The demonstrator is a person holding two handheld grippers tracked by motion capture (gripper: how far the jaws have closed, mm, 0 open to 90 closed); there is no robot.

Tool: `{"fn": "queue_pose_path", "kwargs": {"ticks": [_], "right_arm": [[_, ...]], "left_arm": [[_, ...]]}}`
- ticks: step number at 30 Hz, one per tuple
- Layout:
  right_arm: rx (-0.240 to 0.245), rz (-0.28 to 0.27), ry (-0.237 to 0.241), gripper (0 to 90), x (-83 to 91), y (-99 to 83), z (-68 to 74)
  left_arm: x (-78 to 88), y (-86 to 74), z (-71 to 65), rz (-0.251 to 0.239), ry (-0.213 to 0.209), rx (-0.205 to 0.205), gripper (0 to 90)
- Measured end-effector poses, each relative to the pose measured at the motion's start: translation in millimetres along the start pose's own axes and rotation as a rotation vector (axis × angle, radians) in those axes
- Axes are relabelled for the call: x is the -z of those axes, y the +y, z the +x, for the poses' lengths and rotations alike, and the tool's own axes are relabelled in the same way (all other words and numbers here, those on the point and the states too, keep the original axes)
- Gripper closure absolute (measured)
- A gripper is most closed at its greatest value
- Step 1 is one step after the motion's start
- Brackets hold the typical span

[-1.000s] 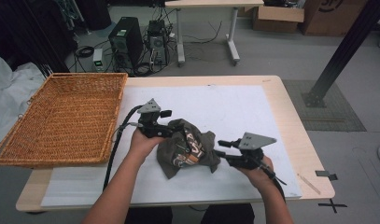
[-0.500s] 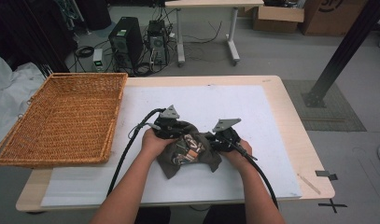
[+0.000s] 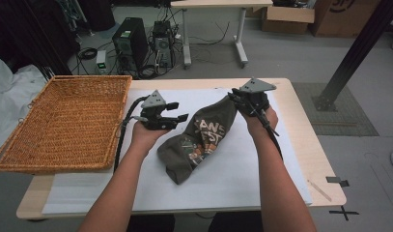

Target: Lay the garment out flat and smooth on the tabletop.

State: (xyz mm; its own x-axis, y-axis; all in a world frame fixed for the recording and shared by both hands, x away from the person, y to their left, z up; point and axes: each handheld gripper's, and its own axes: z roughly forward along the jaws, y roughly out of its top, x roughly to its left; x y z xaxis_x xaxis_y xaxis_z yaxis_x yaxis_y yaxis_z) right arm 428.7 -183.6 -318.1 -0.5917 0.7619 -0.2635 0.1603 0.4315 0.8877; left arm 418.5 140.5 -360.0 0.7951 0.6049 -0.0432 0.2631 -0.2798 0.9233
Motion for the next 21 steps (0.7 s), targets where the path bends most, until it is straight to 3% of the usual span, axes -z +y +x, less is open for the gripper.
{"fn": "queue_pose_path", "kwargs": {"ticks": [2, 5, 8, 10, 13, 16, 17, 18, 19, 21], "right_arm": [[0.01, 0.023, -0.029, 61.4, -1.7, -1.5, 4.0], [-0.007, 0.024, -0.003, 60.8, 0.6, -18.4, 7.8], [-0.087, 0.047, 0.016, 56.1, 3.4, -44.2, 6.6], [-0.142, 0.033, 0.065, 51.5, 4.0, -58.3, 10.0], [-0.217, -0.021, 0.208, 41.8, -2.1, -68.3, 26.4], [-0.194, -0.005, 0.309, 38.5, -12.4, -69.8, 49.0], [-0.176, 0.023, 0.338, 40.5, -17.3, -71.5, 57.7], [-0.131, 0.083, 0.349, 48.0, -23.4, -74.2, 67.8], [-0.094, 0.137, 0.365, 65.8, -27.7, -77.4, 74.3], [-0.024, 0.207, 0.36, 86.0, -30.3, -83.8, 82.8]], "left_arm": [[0.6, -2.3, 1.8, 0.027, 0.008, 0.01, 34.3], [0.0, -7.1, 0.7, 0.055, 0.013, 0.006, 32.8], [-2.4, -11.1, 0.5, 0.065, 0.01, 0.02, 31.8], [-4.4, -13.1, -0.2, 0.064, 0.008, 0.032, 31.3], [-6.7, -13.6, -2.1, 0.063, 0.002, 0.036, 31.3], [-7.0, -12.4, -5.4, 0.054, -0.003, 0.034, 31.4], [-6.7, -12.0, -6.7, 0.049, -0.002, 0.036, 31.4], [-6.2, -11.9, -7.5, 0.048, -0.004, 0.036, 31.3], [-5.9, -12.0, -8.1, 0.047, -0.004, 0.036, 31.3], [-5.2, -13.0, -9.8, 0.049, -0.002, 0.034, 31.3]]}}
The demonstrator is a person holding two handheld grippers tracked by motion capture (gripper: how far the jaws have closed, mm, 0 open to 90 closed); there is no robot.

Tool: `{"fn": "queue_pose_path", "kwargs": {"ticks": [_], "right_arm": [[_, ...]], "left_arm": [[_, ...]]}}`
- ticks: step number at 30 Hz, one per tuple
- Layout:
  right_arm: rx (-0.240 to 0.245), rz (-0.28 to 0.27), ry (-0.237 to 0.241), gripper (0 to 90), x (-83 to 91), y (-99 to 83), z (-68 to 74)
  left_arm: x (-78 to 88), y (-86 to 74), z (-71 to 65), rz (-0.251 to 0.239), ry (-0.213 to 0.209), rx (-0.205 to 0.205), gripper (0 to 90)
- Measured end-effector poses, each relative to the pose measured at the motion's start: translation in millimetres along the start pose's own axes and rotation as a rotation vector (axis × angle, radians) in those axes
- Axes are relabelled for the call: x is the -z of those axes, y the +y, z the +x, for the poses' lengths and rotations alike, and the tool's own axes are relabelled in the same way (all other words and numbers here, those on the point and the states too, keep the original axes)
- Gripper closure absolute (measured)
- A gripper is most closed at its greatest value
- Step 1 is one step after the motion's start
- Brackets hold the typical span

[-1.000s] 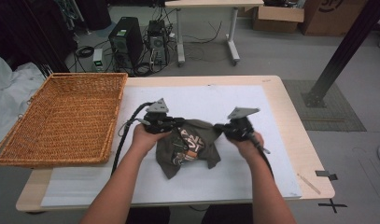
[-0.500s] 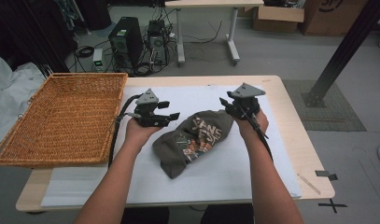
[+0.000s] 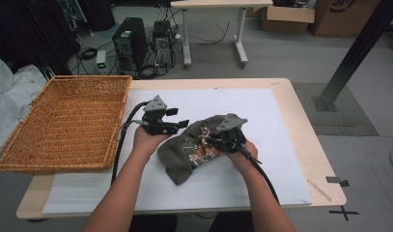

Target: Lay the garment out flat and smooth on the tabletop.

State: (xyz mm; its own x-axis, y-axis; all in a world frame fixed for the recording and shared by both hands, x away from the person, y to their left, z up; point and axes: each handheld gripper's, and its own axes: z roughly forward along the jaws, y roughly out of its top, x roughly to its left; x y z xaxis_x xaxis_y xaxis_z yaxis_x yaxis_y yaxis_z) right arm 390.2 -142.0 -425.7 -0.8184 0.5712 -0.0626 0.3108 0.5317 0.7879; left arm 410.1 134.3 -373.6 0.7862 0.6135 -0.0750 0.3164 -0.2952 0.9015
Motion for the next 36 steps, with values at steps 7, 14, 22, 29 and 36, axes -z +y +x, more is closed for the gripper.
{"fn": "queue_pose_path", "kwargs": {"ticks": [7, 14, 22, 29, 36], "right_arm": [[-0.026, 0.035, 0.032, 90.0, 24.8, -36.8, 3.9], [-0.067, 0.056, 0.01, 89.2, 45.3, -63.3, 2.1], [-0.06, -0.093, -0.042, 70.0, 65.5, -48.9, -0.2], [-0.108, -0.11, -0.125, 57.4, 72.3, -45.3, -20.6], [-0.312, -0.106, -0.259, 55.9, 58.2, -40.8, -82.4]], "left_arm": [[-9.8, -2.2, -5.0, -0.001, -0.005, 0.013, 31.3], [-33.4, -9.0, -0.8, 0.019, 0.031, 0.056, 31.4], [-65.8, -27.1, 16.8, 0.175, 0.042, 0.123, 38.8], [-78.2, -24.6, 9.7, 0.199, -0.011, 0.062, 84.8], [-21.8, -1.9, 29.5, 0.115, 0.03, 0.069, 85.4]]}}
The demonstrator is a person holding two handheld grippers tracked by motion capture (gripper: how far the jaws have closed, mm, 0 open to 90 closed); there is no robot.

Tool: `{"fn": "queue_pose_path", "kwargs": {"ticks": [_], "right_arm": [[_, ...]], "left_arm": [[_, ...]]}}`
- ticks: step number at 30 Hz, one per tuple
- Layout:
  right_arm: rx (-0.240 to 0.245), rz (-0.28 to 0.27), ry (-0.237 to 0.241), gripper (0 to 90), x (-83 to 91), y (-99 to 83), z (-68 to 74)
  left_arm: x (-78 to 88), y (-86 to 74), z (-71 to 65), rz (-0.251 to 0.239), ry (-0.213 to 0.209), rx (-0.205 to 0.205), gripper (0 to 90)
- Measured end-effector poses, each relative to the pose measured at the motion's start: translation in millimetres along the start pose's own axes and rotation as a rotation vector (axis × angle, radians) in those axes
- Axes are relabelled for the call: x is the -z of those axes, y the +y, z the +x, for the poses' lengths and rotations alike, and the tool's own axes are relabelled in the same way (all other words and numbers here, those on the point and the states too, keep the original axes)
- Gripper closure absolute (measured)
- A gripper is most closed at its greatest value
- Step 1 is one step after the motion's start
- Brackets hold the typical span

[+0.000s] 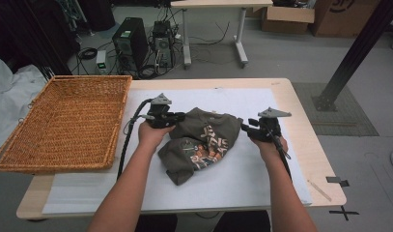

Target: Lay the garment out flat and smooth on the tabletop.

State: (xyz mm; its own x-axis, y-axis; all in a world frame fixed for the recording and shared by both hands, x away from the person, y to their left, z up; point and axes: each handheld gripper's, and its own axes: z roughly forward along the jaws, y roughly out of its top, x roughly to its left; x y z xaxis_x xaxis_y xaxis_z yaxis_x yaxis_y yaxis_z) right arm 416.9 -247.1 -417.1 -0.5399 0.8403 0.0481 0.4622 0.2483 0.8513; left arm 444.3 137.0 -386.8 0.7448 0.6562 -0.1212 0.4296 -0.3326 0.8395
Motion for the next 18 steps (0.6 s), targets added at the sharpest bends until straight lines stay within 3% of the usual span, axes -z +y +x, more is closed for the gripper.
{"fn": "queue_pose_path", "kwargs": {"ticks": [2, 4, 7, 10, 12, 13, 15, 16, 17, 18], "right_arm": [[-0.01, 0.039, -0.035, 54.2, -16.9, 8.2, -7.7], [-0.01, 0.07, -0.04, 50.8, -29.7, 13.2, -11.1], [0.012, 0.139, -0.024, 47.2, -51.3, 16.4, -10.5], [0.055, 0.214, 0.031, 51.7, -70.8, 12.1, 0.2], [0.067, 0.188, 0.051, 81.1, -69.1, 10.4, 4.2], [0.077, 0.198, 0.051, 86.0, -68.2, 11.0, 5.2], [0.117, 0.241, 0.046, 87.1, -65.0, 15.2, 6.2], [0.147, 0.254, 0.012, 87.2, -60.4, 17.7, 5.4], [0.142, 0.23, -0.024, 87.2, -52.7, 20.4, 2.4], [0.1, 0.181, -0.049, 87.2, -42.0, 23.6, -3.4]], "left_arm": [[11.0, 1.5, 2.0, 0.001, 0.019, -0.019, 85.4], [20.6, 1.6, 4.6, 0.002, 0.025, -0.024, 85.4], [25.3, -0.3, 5.5, 0.018, 0.026, -0.029, 85.4], [25.6, -1.5, 4.4, 0.028, 0.027, -0.039, 85.3], [28.3, -1.2, 5.3, 0.016, 0.038, -0.039, 85.3], [31.8, -0.3, 6.9, 0.001, 0.05, -0.035, 85.3], [37.9, 1.4, 10.6, -0.02, 0.067, -0.023, 85.4], [41.4, 2.4, 13.2, -0.026, 0.078, -0.015, 85.4], [44.3, 3.7, 15.9, -0.022, 0.087, -0.013, 85.4], [46.1, 5.1, 18.6, -0.012, 0.097, -0.014, 85.4]]}}
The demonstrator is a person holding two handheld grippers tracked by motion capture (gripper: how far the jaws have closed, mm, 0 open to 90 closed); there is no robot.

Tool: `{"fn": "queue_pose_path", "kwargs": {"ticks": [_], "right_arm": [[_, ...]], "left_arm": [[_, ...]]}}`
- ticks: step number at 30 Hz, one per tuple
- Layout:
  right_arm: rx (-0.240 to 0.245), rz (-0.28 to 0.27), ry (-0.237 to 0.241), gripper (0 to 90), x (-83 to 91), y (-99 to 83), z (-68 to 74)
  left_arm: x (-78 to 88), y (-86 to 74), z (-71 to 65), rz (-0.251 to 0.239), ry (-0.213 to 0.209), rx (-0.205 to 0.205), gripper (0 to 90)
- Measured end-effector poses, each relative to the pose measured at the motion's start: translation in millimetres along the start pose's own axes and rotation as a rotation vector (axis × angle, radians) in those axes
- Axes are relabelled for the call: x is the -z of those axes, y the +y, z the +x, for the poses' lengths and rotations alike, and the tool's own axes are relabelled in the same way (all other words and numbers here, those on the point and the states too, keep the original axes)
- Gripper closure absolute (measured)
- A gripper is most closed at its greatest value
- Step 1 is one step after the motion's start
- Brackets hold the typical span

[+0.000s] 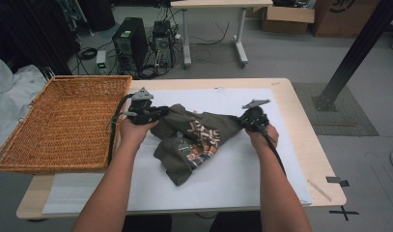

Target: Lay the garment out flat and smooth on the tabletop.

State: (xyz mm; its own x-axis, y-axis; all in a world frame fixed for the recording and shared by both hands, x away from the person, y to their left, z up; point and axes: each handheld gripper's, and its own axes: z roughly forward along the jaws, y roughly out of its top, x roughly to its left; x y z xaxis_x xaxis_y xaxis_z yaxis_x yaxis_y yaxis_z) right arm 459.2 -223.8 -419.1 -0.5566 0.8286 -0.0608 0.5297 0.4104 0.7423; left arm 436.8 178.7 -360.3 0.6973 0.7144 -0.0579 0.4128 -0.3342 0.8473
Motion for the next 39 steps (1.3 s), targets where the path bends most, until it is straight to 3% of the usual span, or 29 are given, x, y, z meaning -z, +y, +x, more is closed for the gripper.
{"fn": "queue_pose_path", "kwargs": {"ticks": [2, 3, 5, 12, 16, 17, 18, 19, 20, 21, 24, 26, 30, 33, 39], "right_arm": [[-0.126, -0.069, -0.054, 87.2, 22.3, 0.2, -13.5], [-0.162, -0.095, -0.072, 87.1, 31.8, -0.5, -18.9], [-0.186, -0.101, -0.091, 86.9, 43.8, -1.4, -25.0], [-0.15, -0.044, -0.068, 86.8, 43.4, 5.7, -22.9], [-0.127, -0.096, -0.11, 86.0, 46.2, 24.1, -25.4], [-0.128, -0.118, -0.115, 84.6, 47.1, 28.1, -25.7], [-0.127, -0.153, -0.131, 77.8, 47.5, 34.3, -25.0], [-0.118, -0.172, -0.148, 68.3, 47.0, 37.9, -24.0], [-0.106, -0.199, -0.167, 53.9, 45.2, 42.7, -22.3], [-0.104, -0.199, -0.166, 55.9, 43.8, 45.2, -21.3], [-0.05, -0.178, -0.147, 56.6, 41.6, 47.4, -13.4], [-0.053, -0.165, -0.134, 56.6, 40.7, 41.9, -12.1], [-0.088, -0.143, -0.106, 53.0, 38.9, 26.5, -10.7], [-0.084, -0.138, -0.083, 51.4, 37.6, 13.4, -6.0], [-0.08, -0.083, 0.103, 48.6, 31.1, -17.0, 11.0]], "left_arm": [[0.3, 2.4, 5.0, -0.004, 0.004, 0.01, 85.4], [-2.4, 4.1, 7.4, -0.013, -0.009, 0.026, 85.4], [-11.0, 7.8, 7.4, 0.001, -0.008, 0.022, 85.3], [-38.2, 12.4, 5.0, 0.096, -0.001, 0.013, 85.1], [-37.8, 21.0, 12.9, 0.042, 0.057, 0.012, 84.8], [-37.6, 24.3, 15.9, 0.017, 0.094, 0.022, 83.4], [-37.9, 26.1, 17.6, 0.009, 0.124, 0.036, 74.2], [-38.7, 28.9, 21.0, 0.004, 0.159, 0.084, 62.5], [-38.2, 30.0, 23.1, -0.001, 0.142, 0.115, 51.7], [-36.5, 30.2, 22.8, -0.034, 0.115, 0.136, 51.8], [-34.5, 31.3, 15.1, -0.025, 0.109, 0.084, 48.6], [-34.5, 30.5, 10.1, -0.01, 0.092, 0.06, 47.6], [-34.8, 28.7, 3.4, 0.0, 0.062, 0.054, 44.0], [-32.1, 23.5, -0.9, -0.012, 0.053, 0.069, 42.2], [-26.1, 11.0, -12.2, -0.017, 0.017, 0.078, 39.3]]}}
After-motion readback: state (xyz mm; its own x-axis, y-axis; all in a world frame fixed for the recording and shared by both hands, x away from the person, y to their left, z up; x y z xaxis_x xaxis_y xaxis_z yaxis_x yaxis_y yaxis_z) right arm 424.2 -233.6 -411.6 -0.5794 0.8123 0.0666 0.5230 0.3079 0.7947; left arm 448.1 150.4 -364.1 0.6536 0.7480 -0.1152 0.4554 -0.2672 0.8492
